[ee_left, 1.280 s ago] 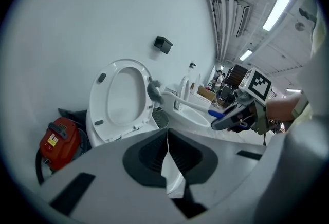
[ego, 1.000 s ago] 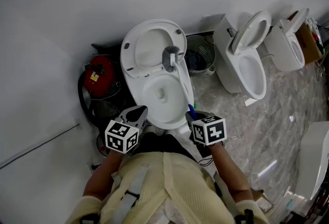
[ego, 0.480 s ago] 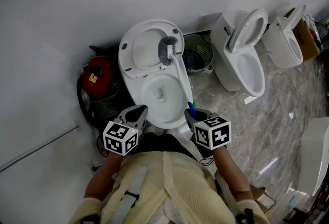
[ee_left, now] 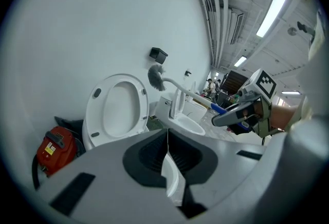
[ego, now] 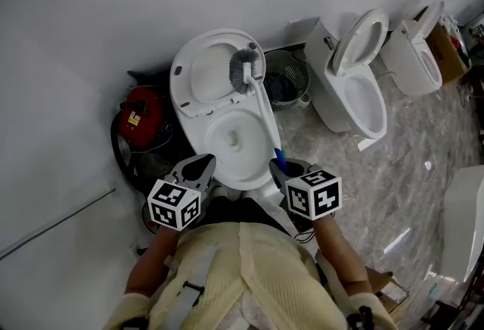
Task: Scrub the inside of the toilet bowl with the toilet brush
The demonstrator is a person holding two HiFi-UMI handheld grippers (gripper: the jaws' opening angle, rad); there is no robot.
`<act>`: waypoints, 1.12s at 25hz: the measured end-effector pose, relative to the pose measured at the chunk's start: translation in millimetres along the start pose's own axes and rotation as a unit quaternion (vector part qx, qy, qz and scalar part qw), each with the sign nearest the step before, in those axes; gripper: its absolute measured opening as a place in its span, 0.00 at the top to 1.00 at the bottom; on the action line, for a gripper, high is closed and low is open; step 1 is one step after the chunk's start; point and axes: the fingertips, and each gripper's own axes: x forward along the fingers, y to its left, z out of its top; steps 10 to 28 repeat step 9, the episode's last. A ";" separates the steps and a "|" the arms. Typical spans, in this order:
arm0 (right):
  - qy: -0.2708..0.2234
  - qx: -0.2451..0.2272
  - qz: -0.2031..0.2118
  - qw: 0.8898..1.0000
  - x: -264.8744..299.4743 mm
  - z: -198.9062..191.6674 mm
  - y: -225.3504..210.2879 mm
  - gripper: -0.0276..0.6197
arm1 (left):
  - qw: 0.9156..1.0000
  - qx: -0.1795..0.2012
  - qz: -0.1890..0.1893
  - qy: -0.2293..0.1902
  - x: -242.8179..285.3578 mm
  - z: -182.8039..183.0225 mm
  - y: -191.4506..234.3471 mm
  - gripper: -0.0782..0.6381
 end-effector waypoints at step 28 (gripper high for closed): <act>-0.007 0.011 0.008 1.000 0.9 0.9 1.0 0.93 | 0.999 0.003 -0.032 -0.032 -0.7 15.0 -7.9 0.87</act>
